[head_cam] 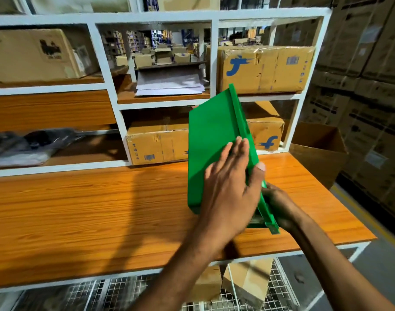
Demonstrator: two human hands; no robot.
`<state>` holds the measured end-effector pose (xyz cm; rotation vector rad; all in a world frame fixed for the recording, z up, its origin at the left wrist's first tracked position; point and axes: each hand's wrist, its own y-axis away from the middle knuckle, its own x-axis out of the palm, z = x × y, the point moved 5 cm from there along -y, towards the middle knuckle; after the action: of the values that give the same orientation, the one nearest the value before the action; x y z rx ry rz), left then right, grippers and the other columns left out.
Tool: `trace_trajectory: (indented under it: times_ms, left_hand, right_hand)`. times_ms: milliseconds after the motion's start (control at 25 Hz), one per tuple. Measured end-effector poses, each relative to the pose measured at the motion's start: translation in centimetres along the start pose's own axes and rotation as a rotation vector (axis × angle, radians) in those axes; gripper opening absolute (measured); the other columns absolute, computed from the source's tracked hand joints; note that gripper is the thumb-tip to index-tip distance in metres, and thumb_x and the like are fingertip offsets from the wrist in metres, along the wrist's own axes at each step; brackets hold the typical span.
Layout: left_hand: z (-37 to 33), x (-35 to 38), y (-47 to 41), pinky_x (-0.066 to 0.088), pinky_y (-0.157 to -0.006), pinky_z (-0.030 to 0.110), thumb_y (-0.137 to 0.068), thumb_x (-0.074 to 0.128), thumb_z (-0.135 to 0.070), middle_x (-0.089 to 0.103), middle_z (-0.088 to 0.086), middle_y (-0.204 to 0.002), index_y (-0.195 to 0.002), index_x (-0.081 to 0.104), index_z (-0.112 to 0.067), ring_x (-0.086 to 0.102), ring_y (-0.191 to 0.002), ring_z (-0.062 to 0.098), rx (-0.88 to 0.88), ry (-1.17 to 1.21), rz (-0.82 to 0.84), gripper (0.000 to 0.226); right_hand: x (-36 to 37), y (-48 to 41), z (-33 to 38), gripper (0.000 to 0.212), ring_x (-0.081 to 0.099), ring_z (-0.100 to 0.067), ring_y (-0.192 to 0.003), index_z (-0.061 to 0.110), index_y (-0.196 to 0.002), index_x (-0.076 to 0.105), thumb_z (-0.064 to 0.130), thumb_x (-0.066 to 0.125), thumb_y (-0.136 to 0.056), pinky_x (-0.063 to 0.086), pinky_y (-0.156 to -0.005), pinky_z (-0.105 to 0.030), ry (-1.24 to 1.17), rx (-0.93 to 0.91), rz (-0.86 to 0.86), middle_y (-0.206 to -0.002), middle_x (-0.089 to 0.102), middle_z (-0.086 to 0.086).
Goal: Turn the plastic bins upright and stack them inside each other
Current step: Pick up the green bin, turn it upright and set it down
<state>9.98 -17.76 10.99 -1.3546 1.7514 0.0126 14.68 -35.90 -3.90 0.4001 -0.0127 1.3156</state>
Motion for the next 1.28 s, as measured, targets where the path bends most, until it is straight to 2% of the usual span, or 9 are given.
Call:
trace_trajectory:
  times_ms: [160,240,320,440,600,760,920,1080,1280]
  left_hand:
    - [4.8,-0.6,-4.7,0.032,-0.118,0.045,-0.089,0.06,-0.054,0.044,-0.012,-0.155,-0.152,0.04,-0.038,0.039,-0.141,0.016,-0.403,0.327,-0.052,0.068]
    - [7.5,0.1,-6.7,0.053,-0.097,0.041,-0.083,0.063,-0.049,0.069,-0.004,-0.126,-0.133,0.063,-0.029,0.064,-0.112,0.019,-0.595,0.626,-0.084,0.054]
    - [9.2,1.2,-8.3,0.048,-0.071,0.029,-0.093,0.058,-0.034,0.069,0.0,-0.094,-0.1,0.07,-0.021,0.061,-0.089,0.02,-0.74,0.691,-0.064,0.019]
    - [11.2,4.4,-10.5,0.042,-0.06,0.026,-0.092,0.058,-0.026,0.061,0.002,-0.084,-0.086,0.062,-0.02,0.055,-0.073,0.018,-0.886,0.604,-0.037,0.009]
    - [12.6,9.3,-12.0,0.046,-0.062,0.025,-0.09,0.054,-0.014,0.071,0.009,-0.098,-0.102,0.07,-0.016,0.063,-0.071,0.02,-0.887,0.493,-0.003,0.02]
    - [14.0,14.0,-12.2,0.048,-0.085,0.031,-0.093,0.048,-0.016,0.066,0.009,-0.125,-0.13,0.065,-0.025,0.065,-0.104,0.025,-0.723,0.238,-0.048,0.041]
    - [14.8,16.4,-11.9,0.036,-0.086,0.02,-0.105,0.042,-0.01,0.046,0.014,-0.122,-0.152,0.043,-0.023,0.055,-0.106,0.025,-0.62,0.027,-0.023,0.049]
    - [17.6,17.2,-12.6,0.038,-0.062,0.015,-0.106,0.041,-0.011,0.042,0.009,-0.117,-0.148,0.047,-0.02,0.052,-0.078,0.007,-0.669,-0.016,0.04,0.044]
    - [21.8,18.7,-12.4,0.046,-0.102,0.032,-0.106,0.043,-0.02,0.049,0.021,-0.14,-0.154,0.042,-0.018,0.055,-0.127,0.037,-0.703,0.0,0.099,0.048]
  right_hand:
    - [-2.2,0.2,3.8,0.029,0.069,-0.026,-0.079,0.004,-0.127,0.057,-0.003,0.047,-0.101,0.06,-0.055,-0.028,0.205,-0.013,-0.01,-0.11,0.072,-0.02]
    - [-3.4,-0.7,6.1,0.033,0.067,-0.024,-0.077,0.004,-0.127,0.059,-0.006,0.047,-0.098,0.059,-0.057,-0.028,0.329,-0.038,0.004,-0.113,0.072,-0.022]
    - [-5.1,-2.0,8.1,0.026,0.064,-0.022,-0.069,0.003,-0.117,0.063,-0.002,0.045,-0.099,0.055,-0.056,-0.03,0.456,0.015,-0.014,-0.096,0.071,-0.017]
    - [-7.7,-3.7,10.4,0.026,0.067,-0.016,-0.057,0.007,-0.092,0.066,0.006,0.042,-0.102,0.055,-0.055,-0.029,0.627,0.125,0.01,-0.067,0.072,-0.005]
    - [-10.6,-6.8,11.3,0.03,0.067,-0.02,-0.071,0.002,-0.126,0.058,-0.001,0.045,-0.099,0.057,-0.053,-0.026,0.719,-0.015,-0.033,-0.094,0.071,-0.012]
    - [-12.9,-8.3,9.8,0.074,0.061,-0.035,-0.118,0.024,-0.159,0.022,0.009,0.052,-0.092,0.055,-0.099,-0.054,0.753,-0.115,-0.041,-0.133,0.056,-0.006]
    - [-14.1,-9.5,7.7,0.089,0.064,-0.041,-0.115,0.035,-0.162,0.0,0.005,0.048,-0.094,0.058,-0.092,-0.055,0.852,-0.117,-0.025,-0.136,0.06,-0.017]
    - [-13.0,-10.9,6.5,0.078,0.064,-0.038,-0.114,0.034,-0.16,0.011,0.005,0.045,-0.097,0.063,-0.08,-0.051,0.818,-0.054,-0.001,-0.136,0.059,-0.014]
    - [-13.3,-14.3,4.0,0.084,0.064,-0.041,-0.116,0.038,-0.158,0.014,0.023,0.05,-0.084,0.058,-0.091,-0.06,0.815,-0.049,0.035,-0.138,0.06,-0.019]
